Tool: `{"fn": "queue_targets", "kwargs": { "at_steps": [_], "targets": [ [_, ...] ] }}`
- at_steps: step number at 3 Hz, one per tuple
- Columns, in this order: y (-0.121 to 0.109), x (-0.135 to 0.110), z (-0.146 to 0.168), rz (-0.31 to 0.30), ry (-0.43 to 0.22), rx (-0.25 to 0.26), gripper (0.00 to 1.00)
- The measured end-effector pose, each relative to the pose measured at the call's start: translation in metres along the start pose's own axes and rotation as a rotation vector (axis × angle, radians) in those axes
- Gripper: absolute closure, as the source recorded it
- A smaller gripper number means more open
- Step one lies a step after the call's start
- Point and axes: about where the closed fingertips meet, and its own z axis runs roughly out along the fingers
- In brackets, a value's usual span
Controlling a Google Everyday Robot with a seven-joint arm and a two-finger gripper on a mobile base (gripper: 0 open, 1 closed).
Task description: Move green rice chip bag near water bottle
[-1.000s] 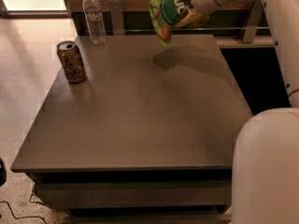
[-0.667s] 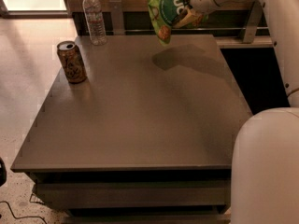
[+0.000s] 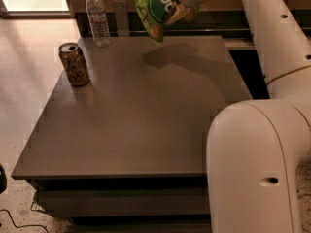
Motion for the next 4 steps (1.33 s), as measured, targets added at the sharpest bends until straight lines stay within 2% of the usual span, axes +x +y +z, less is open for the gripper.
{"fn": "queue_targets", "kwargs": {
  "at_steps": [1,2,3,4],
  "targets": [
    [0.012,-0.019,0.033,-0.040,-0.043,-0.077,1.00],
    [0.024,-0.032,0.054,-0.054,-0.111,-0.123,1.00],
    [0.026,-0.033,0.058,-0.053,-0.116,-0.127,0.82],
    [0.028,-0.035,0.063,-0.052,-0.121,-0.133,0.51]
  ]
}}
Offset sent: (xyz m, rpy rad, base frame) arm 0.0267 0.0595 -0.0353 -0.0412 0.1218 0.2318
